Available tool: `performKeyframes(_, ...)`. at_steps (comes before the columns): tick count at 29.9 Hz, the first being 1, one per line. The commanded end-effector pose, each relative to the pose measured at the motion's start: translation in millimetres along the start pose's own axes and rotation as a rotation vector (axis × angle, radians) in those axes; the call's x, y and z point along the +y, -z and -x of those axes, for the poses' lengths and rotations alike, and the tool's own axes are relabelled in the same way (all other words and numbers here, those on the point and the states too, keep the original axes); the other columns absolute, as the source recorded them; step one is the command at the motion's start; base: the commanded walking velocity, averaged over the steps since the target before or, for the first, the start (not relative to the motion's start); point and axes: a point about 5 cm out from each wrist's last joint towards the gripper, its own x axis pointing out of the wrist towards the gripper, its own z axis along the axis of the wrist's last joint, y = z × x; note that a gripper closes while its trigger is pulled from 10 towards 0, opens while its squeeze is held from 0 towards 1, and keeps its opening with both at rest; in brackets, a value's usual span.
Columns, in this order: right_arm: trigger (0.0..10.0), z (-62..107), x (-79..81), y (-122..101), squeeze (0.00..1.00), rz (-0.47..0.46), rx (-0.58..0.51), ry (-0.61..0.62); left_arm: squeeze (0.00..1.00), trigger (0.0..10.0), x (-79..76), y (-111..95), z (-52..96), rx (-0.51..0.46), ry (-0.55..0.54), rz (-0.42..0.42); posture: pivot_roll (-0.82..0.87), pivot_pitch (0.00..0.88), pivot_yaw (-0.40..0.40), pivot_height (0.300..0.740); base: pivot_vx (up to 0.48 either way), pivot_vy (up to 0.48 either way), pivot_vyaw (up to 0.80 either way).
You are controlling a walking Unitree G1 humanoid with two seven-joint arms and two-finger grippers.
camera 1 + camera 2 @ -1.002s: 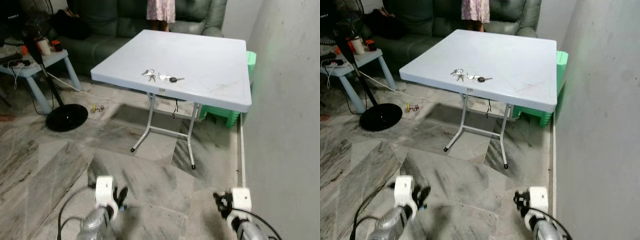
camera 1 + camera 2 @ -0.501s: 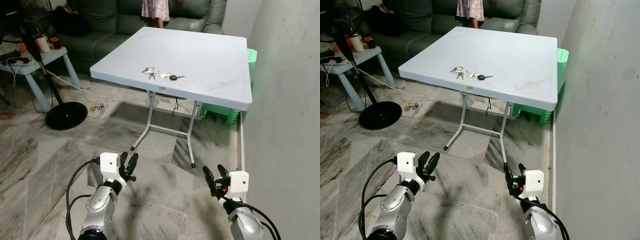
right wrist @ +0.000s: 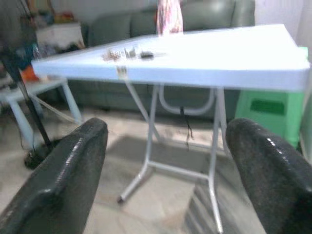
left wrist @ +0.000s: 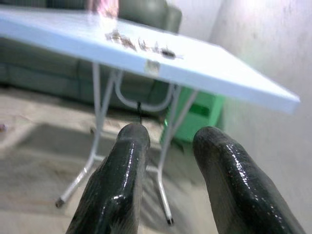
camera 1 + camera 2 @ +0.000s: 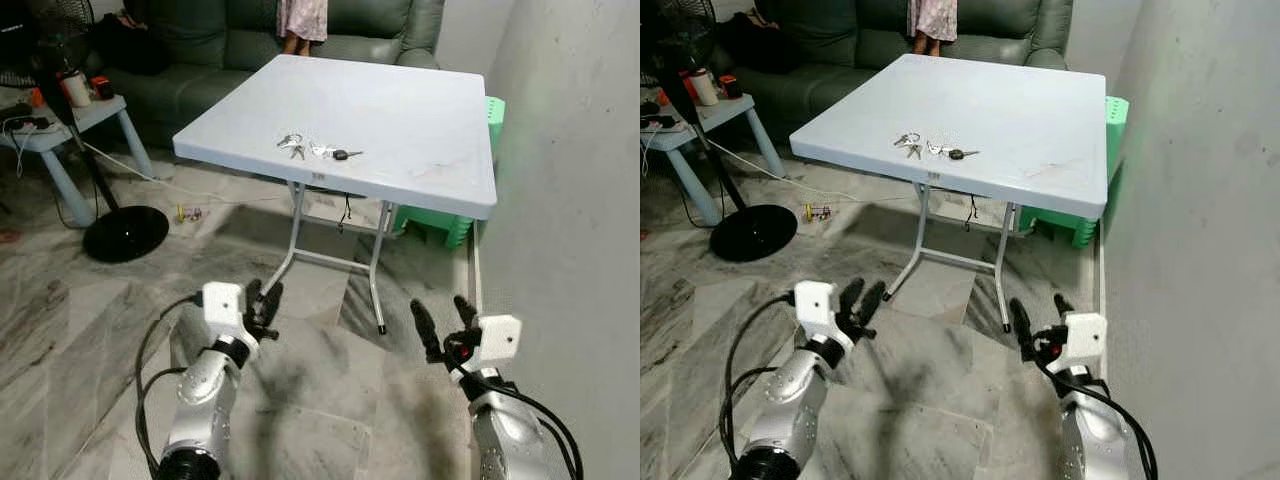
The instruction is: Hang keys on a hook
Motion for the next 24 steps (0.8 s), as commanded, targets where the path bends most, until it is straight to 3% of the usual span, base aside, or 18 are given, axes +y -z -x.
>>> performKeyframes(1,10.0,-3.3,3.7,-9,1.00,-0.005,-0.035,-0.015,0.00,10.0,-1.4,-6,-0.3,-0.015,0.002,-0.006,0.10,0.000,-0.017,0.736,0.000,0.000,0.00)
performKeyframes(6,10.0,1.7,11.5,-25,1.00,-0.002,-0.092,-0.018,0.00,10.0,-6.1,-23,7.8,-0.062,0.042,-0.015,0.10,0.000,-0.020,0.736,0.000,0.000,0.00)
performKeyframes(12,10.0,14.4,6.3,-21,1.00,-0.009,-0.059,0.020,0.00,10.0,0.8,-18,22.5,-0.022,-0.003,0.019,0.10,0.000,-0.017,0.736,0.000,0.000,0.00)
performKeyframes(17,10.0,13.6,9.0,-25,0.98,-0.004,-0.038,0.047,0.00,10.0,0.1,-21,25.5,-0.025,-0.026,0.043,0.10,0.000,-0.021,0.736,0.000,0.000,0.00)
performKeyframes(18,10.0,11.0,10.9,-27,0.00,-0.005,-0.038,0.038,0.00,10.0,0.0,-21,24.7,-0.020,-0.027,0.048,0.10,0.000,-0.023,0.736,0.000,0.000,0.00)
performKeyframes(24,10.0,-2.9,13.8,-38,0.00,-0.009,-0.054,0.031,0.00,10.0,1.3,-24,19.0,-0.009,-0.036,0.075,0.10,0.000,-0.026,0.736,0.000,0.000,0.00)
